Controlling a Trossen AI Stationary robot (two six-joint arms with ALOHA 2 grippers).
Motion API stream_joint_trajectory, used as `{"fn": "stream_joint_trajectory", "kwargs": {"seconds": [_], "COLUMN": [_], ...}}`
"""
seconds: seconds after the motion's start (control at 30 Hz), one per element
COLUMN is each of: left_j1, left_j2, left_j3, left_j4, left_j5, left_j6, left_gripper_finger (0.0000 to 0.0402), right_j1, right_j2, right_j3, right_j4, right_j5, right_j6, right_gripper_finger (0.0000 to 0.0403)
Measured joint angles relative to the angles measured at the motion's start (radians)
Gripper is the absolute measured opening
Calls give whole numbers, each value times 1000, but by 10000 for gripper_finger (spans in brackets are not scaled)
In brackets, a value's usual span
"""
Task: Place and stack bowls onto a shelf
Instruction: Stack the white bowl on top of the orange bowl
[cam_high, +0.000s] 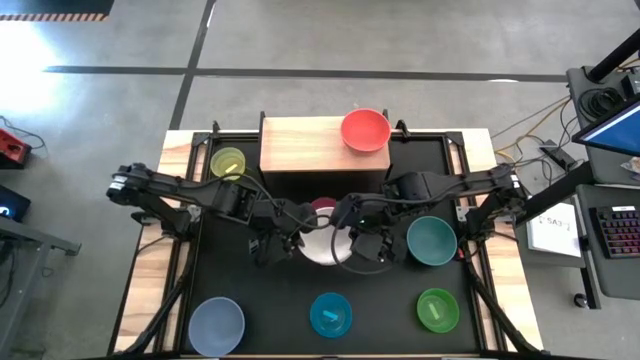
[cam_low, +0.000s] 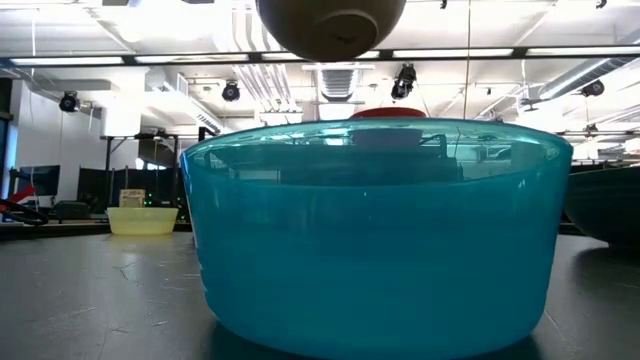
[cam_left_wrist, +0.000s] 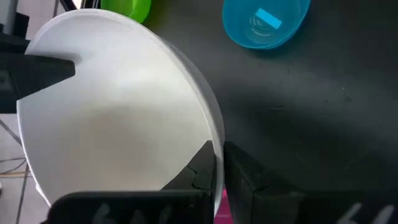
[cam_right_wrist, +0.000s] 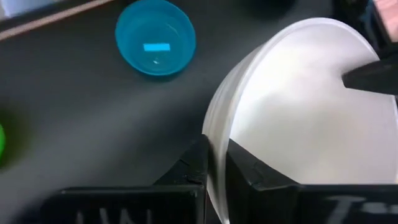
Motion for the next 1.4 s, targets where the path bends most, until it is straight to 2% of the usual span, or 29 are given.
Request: {"fn": "stream_joint_trajectory", "kwargs": {"seconds": [0.2,0.37,0.5,0.6,0.9,1.13,1.23,1.4], "left_j1": [0,0,0,0,0,-1,0,-1], "left_j2": [23,50,59,55,24,-7,-11,-21], "left_j3": [4,4,4,3,54,159,213,296], "left_j4": [28,98,111,115,97,67,-10,-194], "left_j5": [-4,-59,-136,-146,-146,-137,-136,-137], "left_j6": [-2,-125,-136,-135,-155,-233,-284,-461], "left_gripper_finger": [19,62,100,119,125,125,125,126], "right_j1": [0,0,-2,-3,-23,-55,-78,-131], "right_j2": [0,0,-1,-1,-3,1,-1,-2], "right_j3": [0,0,0,0,0,-2,-2,10], "right_j4": [-12,-51,-58,-56,-105,-127,-154,-220], "right_j5": [-45,-54,-38,-34,-28,51,69,292], "right_j6": [37,67,112,143,235,307,307,306], "right_gripper_finger": [10,9,8,8,7,7,7,7]}}
